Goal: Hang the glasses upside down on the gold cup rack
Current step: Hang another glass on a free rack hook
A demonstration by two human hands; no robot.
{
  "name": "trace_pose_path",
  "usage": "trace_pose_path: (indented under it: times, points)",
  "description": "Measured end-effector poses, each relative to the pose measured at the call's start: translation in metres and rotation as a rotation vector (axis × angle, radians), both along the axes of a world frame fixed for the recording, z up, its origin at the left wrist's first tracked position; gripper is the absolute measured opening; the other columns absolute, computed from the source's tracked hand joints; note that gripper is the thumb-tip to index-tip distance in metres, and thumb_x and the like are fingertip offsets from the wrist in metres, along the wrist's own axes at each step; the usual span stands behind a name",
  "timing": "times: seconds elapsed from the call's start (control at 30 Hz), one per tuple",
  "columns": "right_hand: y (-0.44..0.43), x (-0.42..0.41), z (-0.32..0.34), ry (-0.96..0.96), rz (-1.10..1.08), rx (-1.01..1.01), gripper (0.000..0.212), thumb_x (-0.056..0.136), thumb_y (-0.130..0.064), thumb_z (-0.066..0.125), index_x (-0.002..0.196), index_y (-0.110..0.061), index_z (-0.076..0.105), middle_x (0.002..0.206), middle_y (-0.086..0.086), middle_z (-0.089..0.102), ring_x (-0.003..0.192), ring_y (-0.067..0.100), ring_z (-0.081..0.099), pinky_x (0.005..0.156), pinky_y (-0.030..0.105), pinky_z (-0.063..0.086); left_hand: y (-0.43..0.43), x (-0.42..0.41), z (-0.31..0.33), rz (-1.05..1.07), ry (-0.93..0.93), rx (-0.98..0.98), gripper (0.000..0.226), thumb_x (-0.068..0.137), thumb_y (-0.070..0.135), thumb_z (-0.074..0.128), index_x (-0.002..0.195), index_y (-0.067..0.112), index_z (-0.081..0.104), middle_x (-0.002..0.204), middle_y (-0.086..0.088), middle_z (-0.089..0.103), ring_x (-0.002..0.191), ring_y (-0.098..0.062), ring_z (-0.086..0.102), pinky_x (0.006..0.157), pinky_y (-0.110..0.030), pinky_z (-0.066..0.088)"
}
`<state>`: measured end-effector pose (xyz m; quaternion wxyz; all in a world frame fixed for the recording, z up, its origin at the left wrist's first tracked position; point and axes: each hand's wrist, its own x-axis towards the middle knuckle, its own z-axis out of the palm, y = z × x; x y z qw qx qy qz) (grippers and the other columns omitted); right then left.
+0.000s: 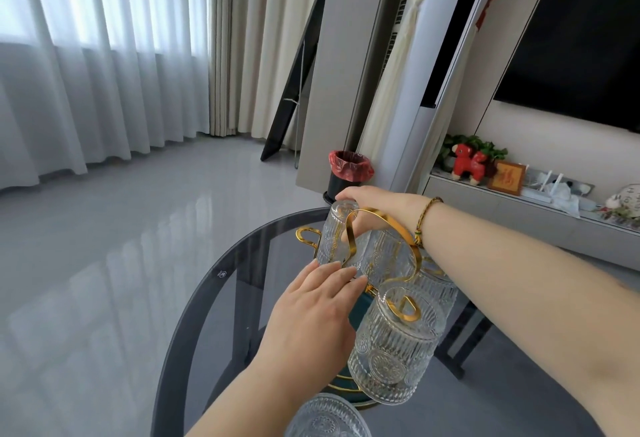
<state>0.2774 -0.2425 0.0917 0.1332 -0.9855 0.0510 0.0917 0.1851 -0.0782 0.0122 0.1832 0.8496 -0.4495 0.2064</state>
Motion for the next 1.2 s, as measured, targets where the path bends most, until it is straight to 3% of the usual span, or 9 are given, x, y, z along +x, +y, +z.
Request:
trace_pose_path:
  times: [0.37,0.43,0.53,0.67,0.77,0.87,0.93,1.1,1.2]
  points:
    - [0.002,-0.001,-0.003,-0.026,0.001,0.088,0.086,0.067,-0.015,0.074,0.135,-0.012,0.022,0.143,0.015,0.032,0.128,0.03,0.034,0.1,0.035,0.035,-0.001,-0.002,0.001,0.046,0.0,-0.043,0.054,0.045,0.027,0.08,0.097,0.028,0.067,0.096,0.015,0.072,0.093,-0.005,0.066,0.084,-0.032,0.051]
    - [0.001,-0.003,0.0,-0.024,-0.024,0.141,0.084,0.069,-0.012,0.072,0.135,-0.012,0.021,0.144,0.016,0.031,0.129,0.03,0.033,0.101,0.036,0.034,-0.001,-0.002,0.003,0.058,0.034,-0.039,0.052,0.055,0.021,0.075,0.106,0.024,0.063,0.106,0.01,0.069,0.103,-0.01,0.062,0.09,-0.033,0.048]
    - [-0.005,-0.015,0.01,-0.123,-0.056,0.168,0.071,0.075,-0.02,0.067,0.133,-0.012,0.027,0.141,0.015,0.035,0.126,0.029,0.037,0.098,0.036,0.037,-0.003,0.0,0.0,0.012,0.145,-0.085,0.051,0.08,0.011,0.051,0.13,0.019,0.041,0.137,0.003,0.046,0.132,-0.018,0.034,0.111,-0.033,0.018]
    - [-0.008,-0.049,0.029,-0.395,-0.088,0.224,0.05,0.081,-0.038,0.054,0.123,-0.012,0.044,0.129,0.01,0.05,0.105,0.016,0.047,0.084,0.027,0.036,-0.002,0.001,-0.004,0.025,0.129,-0.05,0.054,0.087,0.021,0.043,0.137,0.027,0.023,0.149,0.009,0.023,0.139,-0.01,0.011,0.106,-0.021,-0.005]
    - [0.0,-0.08,0.035,-0.346,-0.079,0.148,0.053,0.08,-0.045,0.052,0.119,-0.009,0.048,0.119,0.009,0.057,0.096,0.017,0.05,0.078,0.028,0.039,-0.003,0.004,-0.001,-0.009,0.182,-0.041,0.056,0.088,0.022,0.042,0.138,0.028,0.017,0.152,0.01,0.014,0.139,-0.007,0.0,0.101,-0.013,-0.013]
    - [0.013,-0.095,0.027,-0.243,-0.069,-0.083,0.032,0.082,-0.036,0.051,0.097,-0.008,0.054,0.086,0.006,0.06,0.086,0.026,0.057,0.063,0.03,0.044,0.002,0.003,0.003,0.021,0.362,-0.211,0.056,0.086,0.017,0.046,0.136,0.028,0.022,0.15,0.01,0.018,0.136,-0.009,0.016,0.107,-0.018,0.013]
    - [0.017,-0.095,0.018,-0.255,-0.078,-0.195,0.011,0.086,-0.022,0.043,0.084,-0.011,0.044,0.065,0.0,0.043,0.073,0.026,0.05,0.048,0.027,0.033,0.01,0.003,0.004,0.077,0.487,-0.313,0.055,0.087,0.015,0.047,0.135,0.029,0.025,0.149,0.009,0.024,0.13,-0.011,0.031,0.101,-0.026,0.031]
    - [0.008,-0.094,0.005,-0.443,-0.008,-0.22,0.01,0.088,-0.008,0.036,0.081,-0.014,0.04,0.069,0.007,0.047,0.063,0.024,0.045,0.044,0.025,0.024,0.03,0.006,0.003,0.104,0.675,-0.337,0.046,0.091,0.013,0.043,0.132,0.03,0.031,0.137,0.001,0.045,0.122,-0.016,0.042,0.1,-0.032,0.035]
    - [0.001,-0.092,0.004,-0.507,0.031,-0.218,0.013,0.089,-0.009,0.037,0.081,-0.011,0.047,0.073,0.01,0.051,0.064,0.025,0.046,0.044,0.025,0.024,0.04,0.011,-0.003,0.147,0.663,-0.285,0.041,0.092,0.013,0.039,0.131,0.025,0.036,0.134,-0.003,0.048,0.106,-0.01,0.045,0.089,-0.025,0.035]
